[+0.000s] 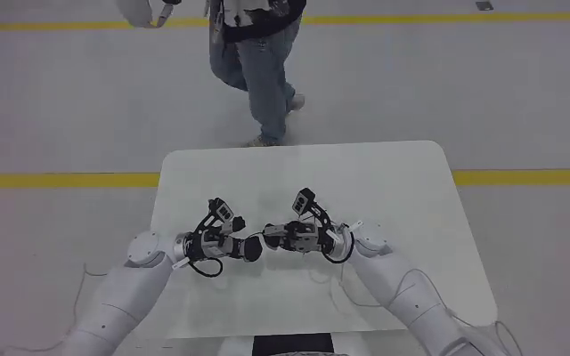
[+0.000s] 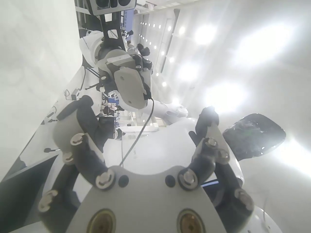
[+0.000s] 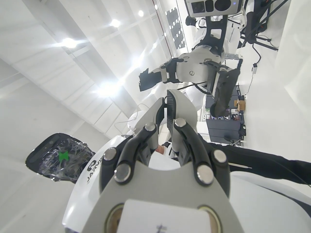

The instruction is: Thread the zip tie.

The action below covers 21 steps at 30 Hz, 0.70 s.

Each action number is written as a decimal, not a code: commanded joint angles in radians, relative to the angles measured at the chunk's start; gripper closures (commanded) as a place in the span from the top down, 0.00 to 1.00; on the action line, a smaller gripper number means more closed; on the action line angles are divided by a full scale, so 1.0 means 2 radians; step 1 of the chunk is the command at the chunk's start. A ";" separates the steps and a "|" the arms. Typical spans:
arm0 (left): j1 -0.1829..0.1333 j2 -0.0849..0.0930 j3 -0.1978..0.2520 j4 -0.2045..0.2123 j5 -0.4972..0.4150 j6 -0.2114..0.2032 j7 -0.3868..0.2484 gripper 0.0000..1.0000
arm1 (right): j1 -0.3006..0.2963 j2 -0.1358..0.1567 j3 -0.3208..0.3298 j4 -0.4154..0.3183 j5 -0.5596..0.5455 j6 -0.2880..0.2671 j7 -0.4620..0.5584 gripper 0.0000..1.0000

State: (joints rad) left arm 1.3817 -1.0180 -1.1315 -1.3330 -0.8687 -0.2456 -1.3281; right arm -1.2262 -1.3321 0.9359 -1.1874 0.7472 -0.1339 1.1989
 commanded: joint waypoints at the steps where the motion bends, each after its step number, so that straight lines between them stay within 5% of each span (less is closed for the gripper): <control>1: 0.000 0.000 0.001 -0.002 0.002 0.002 0.007 1.00 | 0.000 0.000 0.000 0.000 0.000 0.000 0.000 0.00; 21: 0.014 0.004 -0.001 -0.021 0.009 0.001 0.009 1.00 | -0.024 0.009 0.010 -0.062 -0.044 -0.004 -0.044 0.00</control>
State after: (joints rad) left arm 1.4084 -1.0098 -1.1324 -1.3746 -0.8502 -0.2425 -1.3098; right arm -1.2715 -1.3144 0.9532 -1.3076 0.6588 -0.1435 1.1102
